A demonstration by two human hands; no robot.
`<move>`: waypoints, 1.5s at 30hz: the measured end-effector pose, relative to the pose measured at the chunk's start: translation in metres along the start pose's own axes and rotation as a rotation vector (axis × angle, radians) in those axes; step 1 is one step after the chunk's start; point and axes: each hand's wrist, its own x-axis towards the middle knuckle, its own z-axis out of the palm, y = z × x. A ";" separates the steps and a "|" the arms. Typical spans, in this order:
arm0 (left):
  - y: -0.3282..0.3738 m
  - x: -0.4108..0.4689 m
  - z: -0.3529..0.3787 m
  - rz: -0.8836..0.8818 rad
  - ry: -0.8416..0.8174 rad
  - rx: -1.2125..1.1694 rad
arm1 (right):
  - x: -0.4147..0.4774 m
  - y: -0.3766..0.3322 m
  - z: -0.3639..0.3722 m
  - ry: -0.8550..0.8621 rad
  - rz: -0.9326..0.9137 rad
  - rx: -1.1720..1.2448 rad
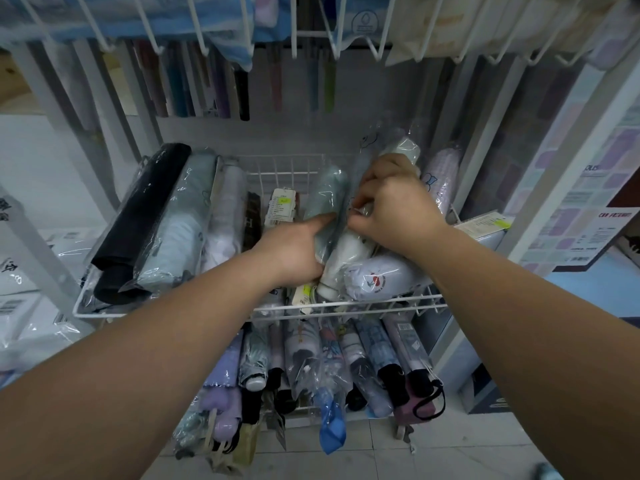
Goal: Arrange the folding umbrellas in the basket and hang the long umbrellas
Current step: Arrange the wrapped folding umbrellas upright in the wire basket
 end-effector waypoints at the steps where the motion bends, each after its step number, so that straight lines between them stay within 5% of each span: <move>1: 0.001 -0.003 0.000 0.008 -0.024 0.029 | -0.002 0.000 0.001 -0.017 0.003 -0.002; 7: -0.001 -0.005 -0.010 -0.009 -0.278 0.145 | -0.003 0.000 0.003 -0.031 0.002 0.004; 11: -0.006 0.001 -0.009 -0.029 -0.164 0.078 | -0.004 0.000 0.004 -0.070 -0.014 0.006; 14: -0.004 0.001 0.004 -0.001 -0.024 0.318 | -0.004 0.001 0.005 -0.107 -0.042 0.011; 19: -0.011 0.004 0.004 0.092 -0.186 0.403 | 0.003 -0.002 0.006 -0.190 -0.077 -0.005; 24: -0.016 0.003 0.000 0.125 -0.129 0.618 | 0.017 -0.016 0.009 -0.222 -0.152 0.026; 30: -0.027 -0.006 -0.006 0.006 -0.119 0.502 | 0.031 -0.030 0.022 -0.283 -0.172 0.090; 35: -0.043 -0.020 -0.002 0.051 -0.058 0.295 | 0.024 -0.030 0.024 -0.433 0.051 0.100; 40: -0.044 -0.021 -0.010 -0.086 0.092 -0.024 | 0.028 -0.041 0.019 -0.474 0.300 0.003; 45: -0.039 -0.003 -0.011 -0.132 -0.003 0.108 | 0.033 -0.055 0.023 -0.578 0.442 -0.033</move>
